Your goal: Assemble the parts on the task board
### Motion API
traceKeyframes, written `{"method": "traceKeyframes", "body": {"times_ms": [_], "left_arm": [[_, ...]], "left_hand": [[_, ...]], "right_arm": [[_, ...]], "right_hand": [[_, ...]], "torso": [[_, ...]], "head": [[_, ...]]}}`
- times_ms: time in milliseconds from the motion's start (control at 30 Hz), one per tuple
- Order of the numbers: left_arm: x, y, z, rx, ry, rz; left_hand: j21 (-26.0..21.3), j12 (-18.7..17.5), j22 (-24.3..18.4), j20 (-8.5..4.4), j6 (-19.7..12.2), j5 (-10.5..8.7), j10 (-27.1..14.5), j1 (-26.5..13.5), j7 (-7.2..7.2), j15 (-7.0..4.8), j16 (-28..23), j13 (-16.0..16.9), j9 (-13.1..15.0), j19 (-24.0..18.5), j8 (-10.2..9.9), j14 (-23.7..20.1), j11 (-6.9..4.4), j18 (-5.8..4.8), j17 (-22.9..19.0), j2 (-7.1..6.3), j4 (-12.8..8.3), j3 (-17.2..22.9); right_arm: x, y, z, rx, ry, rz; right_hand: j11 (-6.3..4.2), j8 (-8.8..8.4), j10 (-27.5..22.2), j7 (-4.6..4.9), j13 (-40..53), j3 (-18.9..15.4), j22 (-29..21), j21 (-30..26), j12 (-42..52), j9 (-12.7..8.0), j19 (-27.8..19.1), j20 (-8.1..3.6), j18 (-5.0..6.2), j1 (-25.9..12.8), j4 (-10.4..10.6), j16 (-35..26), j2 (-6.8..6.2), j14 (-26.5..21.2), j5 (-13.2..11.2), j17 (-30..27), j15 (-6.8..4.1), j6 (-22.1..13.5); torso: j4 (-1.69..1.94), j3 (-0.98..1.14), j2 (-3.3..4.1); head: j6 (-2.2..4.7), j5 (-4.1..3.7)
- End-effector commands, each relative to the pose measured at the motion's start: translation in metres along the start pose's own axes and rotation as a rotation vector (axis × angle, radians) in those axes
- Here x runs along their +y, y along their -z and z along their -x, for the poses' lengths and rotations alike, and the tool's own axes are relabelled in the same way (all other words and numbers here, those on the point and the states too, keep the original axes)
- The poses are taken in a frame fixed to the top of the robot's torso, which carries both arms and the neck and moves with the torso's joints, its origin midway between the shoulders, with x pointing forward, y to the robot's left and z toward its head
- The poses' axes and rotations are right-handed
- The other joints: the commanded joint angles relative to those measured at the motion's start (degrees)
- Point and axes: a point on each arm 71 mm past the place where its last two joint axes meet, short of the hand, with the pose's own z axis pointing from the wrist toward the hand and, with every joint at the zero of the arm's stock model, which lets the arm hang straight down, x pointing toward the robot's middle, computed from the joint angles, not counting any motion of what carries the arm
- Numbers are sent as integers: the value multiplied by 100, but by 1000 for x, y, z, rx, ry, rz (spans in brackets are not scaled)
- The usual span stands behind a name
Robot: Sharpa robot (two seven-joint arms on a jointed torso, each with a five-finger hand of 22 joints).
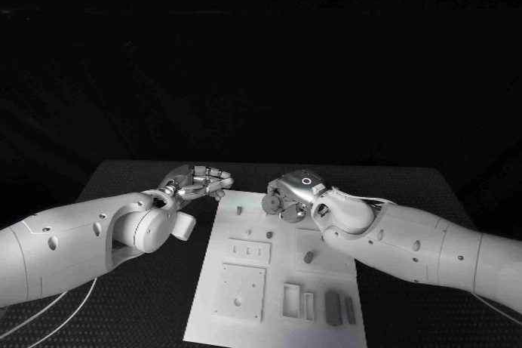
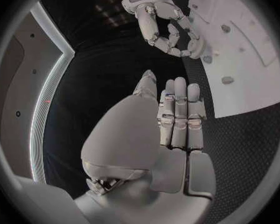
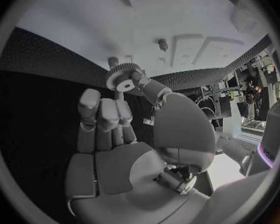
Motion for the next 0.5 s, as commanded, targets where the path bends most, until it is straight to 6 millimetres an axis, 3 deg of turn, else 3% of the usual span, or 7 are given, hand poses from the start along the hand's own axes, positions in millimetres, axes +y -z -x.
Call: {"method": "traceKeyframes", "body": {"times_ms": [33, 133, 300, 500], "left_arm": [[-2, -1, -3, 15, 1, -10], [-2, -1, -3, 15, 1, -10], [-2, -1, -4, 17, 1, -10], [-2, -3, -6, 22, 2, -11]], "left_hand": [[39, -32, 70, -8, 10, -37, 32, -49, 19, 13, -18, 9, 7, -42, -31, -24, 2, 63, -4, 14, 1, 5], [39, -33, 70, -8, 10, -37, 32, -50, 19, 13, -18, 10, 8, -42, -31, -24, 2, 62, -4, 15, 1, 5], [39, -35, 70, -8, 11, -37, 33, -50, 19, 13, -18, 11, 9, -43, -33, -24, 2, 63, -3, 14, 1, 5], [40, -37, 70, -8, 11, -37, 34, -50, 19, 13, -18, 13, 10, -43, -34, -24, 2, 63, -3, 14, 1, 6]], "right_arm": [[4, -2, -5, -3, 37, 0], [7, -3, -8, 5, 37, 5], [12, -7, -9, 10, 37, 11], [16, -10, -17, 27, 49, 16]], "right_hand": [[4, 57, -23, -20, -8, 29, 52, 27, -34, 180, 27, -6, 156, 7, 15, -23, -43, -7, 13, -8, -38, 847], [4, 56, -30, -20, -15, 34, 52, 27, -43, 180, 28, -7, 156, 11, 17, -25, -47, -6, 13, -8, -37, 845], [5, 54, -34, -18, -20, 41, 51, 27, -51, 181, 29, -9, 156, 19, 20, -28, -53, -4, 13, -7, -37, 841], [7, 51, -42, -16, -27, 45, 51, 27, -61, 180, 29, -9, 156, 23, 21, -31, -60, -3, 13, -7, -36, 836]], "torso": [[19, -3, 7], [18, -2, 8], [-17, 3, 8], [-5, 10, 8]], "head": [[-19, 20], [-20, 23], [-26, 50], [-19, 47]]}}
